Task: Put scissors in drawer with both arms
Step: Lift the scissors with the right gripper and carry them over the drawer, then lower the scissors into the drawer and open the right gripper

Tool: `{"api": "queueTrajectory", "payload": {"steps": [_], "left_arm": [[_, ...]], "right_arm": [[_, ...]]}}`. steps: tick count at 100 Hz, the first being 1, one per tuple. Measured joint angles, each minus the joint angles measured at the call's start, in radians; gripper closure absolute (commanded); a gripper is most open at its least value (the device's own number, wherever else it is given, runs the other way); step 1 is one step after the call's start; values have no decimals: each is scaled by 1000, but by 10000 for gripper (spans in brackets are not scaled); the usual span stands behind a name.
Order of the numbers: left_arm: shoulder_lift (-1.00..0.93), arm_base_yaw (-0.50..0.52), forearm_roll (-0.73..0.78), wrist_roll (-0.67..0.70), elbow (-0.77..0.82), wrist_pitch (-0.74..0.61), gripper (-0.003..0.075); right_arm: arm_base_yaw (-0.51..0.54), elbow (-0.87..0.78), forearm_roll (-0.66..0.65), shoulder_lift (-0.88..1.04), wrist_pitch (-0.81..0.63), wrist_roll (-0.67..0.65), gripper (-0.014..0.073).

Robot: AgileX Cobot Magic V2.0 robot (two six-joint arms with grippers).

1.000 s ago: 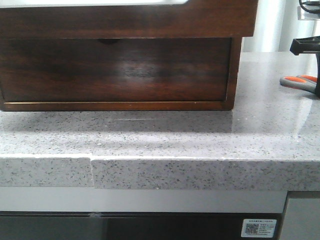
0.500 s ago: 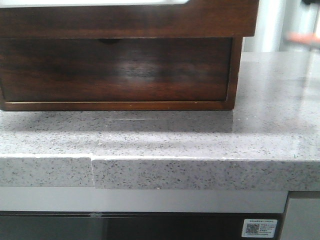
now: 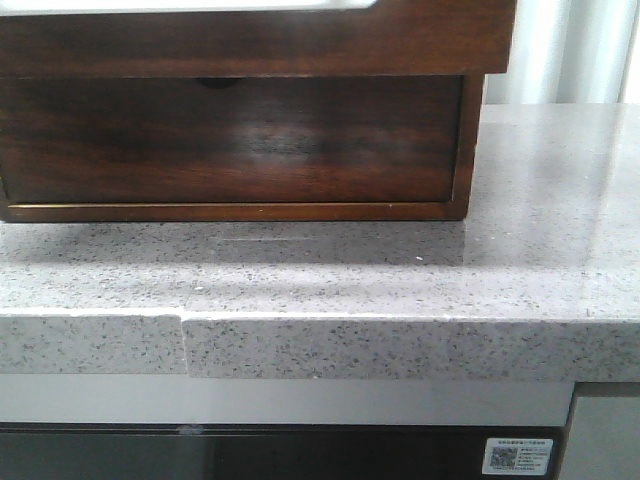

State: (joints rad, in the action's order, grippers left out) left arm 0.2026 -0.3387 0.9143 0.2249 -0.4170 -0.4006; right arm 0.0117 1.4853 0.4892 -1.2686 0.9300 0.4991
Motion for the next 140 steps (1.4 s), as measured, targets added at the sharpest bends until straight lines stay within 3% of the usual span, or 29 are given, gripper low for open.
{"api": "queueTrajectory", "payload": {"steps": [23, 49, 76, 97, 140], "left_arm": [[0, 0, -1, 0, 0, 2, 437], [0, 0, -2, 0, 0, 4, 437], [0, 0, -2, 0, 0, 4, 437], [0, 0, -2, 0, 0, 4, 437], [0, 0, -2, 0, 0, 14, 437]], "right_arm": [[-207, 140, 22, 11, 26, 84, 659], [-436, 179, 17, -6, 1, 215, 659], [-614, 179, -159, -123, -7, 235, 659], [-694, 179, -276, -213, -27, 237, 659], [-743, 179, -420, -307, -37, 244, 659]]}}
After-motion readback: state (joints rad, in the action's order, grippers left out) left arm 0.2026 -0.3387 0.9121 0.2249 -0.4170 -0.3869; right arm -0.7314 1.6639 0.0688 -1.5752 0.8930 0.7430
